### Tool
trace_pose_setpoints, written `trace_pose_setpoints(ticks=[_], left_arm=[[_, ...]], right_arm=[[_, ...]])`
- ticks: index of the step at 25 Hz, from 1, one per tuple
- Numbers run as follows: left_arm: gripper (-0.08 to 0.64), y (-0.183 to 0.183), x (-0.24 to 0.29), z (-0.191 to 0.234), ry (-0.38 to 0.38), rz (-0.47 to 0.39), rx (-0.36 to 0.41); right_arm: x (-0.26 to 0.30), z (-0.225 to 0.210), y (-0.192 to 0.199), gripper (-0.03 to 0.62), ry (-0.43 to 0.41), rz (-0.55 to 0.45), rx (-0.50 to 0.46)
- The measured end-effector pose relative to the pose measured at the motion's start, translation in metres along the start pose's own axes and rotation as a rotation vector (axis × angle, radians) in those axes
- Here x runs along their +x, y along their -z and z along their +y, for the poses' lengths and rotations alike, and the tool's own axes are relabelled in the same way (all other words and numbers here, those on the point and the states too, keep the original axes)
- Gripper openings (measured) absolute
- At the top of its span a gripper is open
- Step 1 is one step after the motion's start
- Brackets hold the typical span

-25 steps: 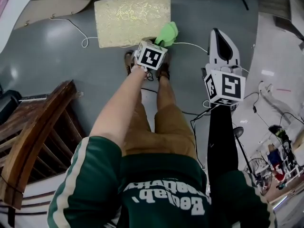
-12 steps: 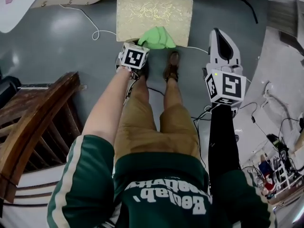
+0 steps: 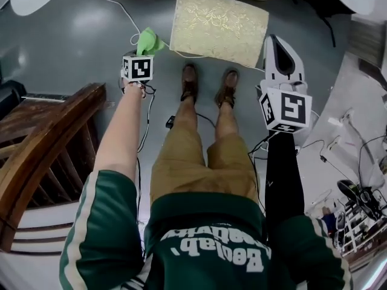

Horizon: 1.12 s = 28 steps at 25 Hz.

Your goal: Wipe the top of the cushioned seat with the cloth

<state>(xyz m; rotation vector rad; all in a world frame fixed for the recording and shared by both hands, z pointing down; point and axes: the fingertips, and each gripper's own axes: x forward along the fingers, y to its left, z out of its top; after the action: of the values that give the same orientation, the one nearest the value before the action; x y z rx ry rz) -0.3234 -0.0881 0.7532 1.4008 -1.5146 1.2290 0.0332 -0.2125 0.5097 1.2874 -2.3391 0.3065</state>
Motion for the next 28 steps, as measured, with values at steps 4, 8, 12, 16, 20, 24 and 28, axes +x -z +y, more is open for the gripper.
trace_pose_setpoints(ticks=[4, 8, 12, 16, 20, 24, 28], left_arm=[[0.078, 0.012, 0.003, -0.004, 0.053, -0.013, -0.044], [0.078, 0.019, 0.0, -0.019, 0.091, -0.014, -0.056], [0.078, 0.011, -0.002, -0.044, 0.155, -0.052, -0.054], [0.078, -0.01, -0.01, -0.076, 0.248, -0.126, -0.022], [0.078, -0.018, -0.019, -0.08, 0.242, -0.137, -0.013], [0.078, -0.038, -0.05, -0.074, 0.222, -0.173, -0.002], [0.078, -0.086, -0.112, -0.068, 0.202, -0.345, -0.008]], right_arm=[[0.005, 0.005, -0.006, 0.008, -0.005, -0.003, -0.009], [0.001, 0.005, -0.01, 0.008, 0.002, -0.007, -0.016], [-0.005, 0.002, -0.007, 0.008, 0.011, -0.009, -0.015], [-0.011, -0.004, -0.003, 0.008, 0.023, -0.005, -0.02], [-0.019, -0.011, -0.011, 0.008, 0.041, -0.014, -0.024], [-0.03, -0.021, -0.039, 0.008, 0.062, -0.054, -0.021], [-0.048, -0.025, -0.072, 0.008, 0.073, -0.095, -0.014]])
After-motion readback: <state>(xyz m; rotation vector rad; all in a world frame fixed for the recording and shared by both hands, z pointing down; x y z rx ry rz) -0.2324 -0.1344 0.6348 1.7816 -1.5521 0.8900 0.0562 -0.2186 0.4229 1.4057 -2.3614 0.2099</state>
